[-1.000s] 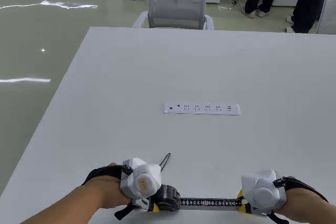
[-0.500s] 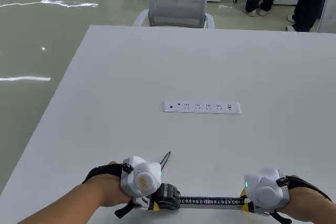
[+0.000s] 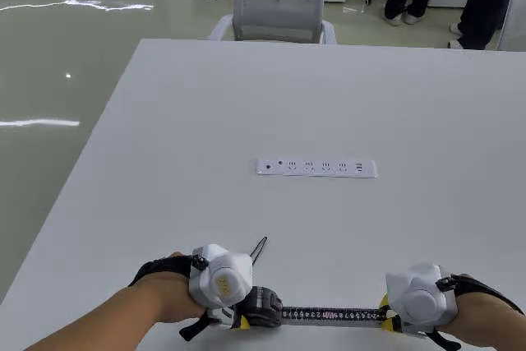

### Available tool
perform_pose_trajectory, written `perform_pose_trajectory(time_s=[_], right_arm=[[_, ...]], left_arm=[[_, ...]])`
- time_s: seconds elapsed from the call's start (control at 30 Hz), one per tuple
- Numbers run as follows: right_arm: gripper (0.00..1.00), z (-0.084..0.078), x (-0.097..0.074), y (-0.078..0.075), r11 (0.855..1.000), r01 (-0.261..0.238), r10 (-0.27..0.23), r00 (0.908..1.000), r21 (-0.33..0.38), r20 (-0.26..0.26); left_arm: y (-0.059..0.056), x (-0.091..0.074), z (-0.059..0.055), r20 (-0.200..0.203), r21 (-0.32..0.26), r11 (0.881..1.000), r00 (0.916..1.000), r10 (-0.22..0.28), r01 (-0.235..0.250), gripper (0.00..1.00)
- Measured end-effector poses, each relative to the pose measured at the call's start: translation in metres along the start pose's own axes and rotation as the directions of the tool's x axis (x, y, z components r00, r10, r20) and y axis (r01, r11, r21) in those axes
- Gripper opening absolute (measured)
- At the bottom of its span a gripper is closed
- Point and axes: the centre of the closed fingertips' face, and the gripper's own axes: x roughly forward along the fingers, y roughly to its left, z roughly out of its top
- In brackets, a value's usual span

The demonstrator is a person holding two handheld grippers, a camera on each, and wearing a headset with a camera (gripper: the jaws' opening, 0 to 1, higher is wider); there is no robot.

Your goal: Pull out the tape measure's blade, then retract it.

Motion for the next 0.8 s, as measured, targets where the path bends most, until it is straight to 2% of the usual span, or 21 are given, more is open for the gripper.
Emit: perform_pose_trajectory(time_s=[0.8], right_arm=[[0.12,-0.012,-0.005,-0.003,1.0,0.008,-0.008,0.9999,0.008,-0.012]], left_arm=[[0.001,0.0,0.0,0.001,-0.008,1.0,1.0,-0.003,0.003,0.29]])
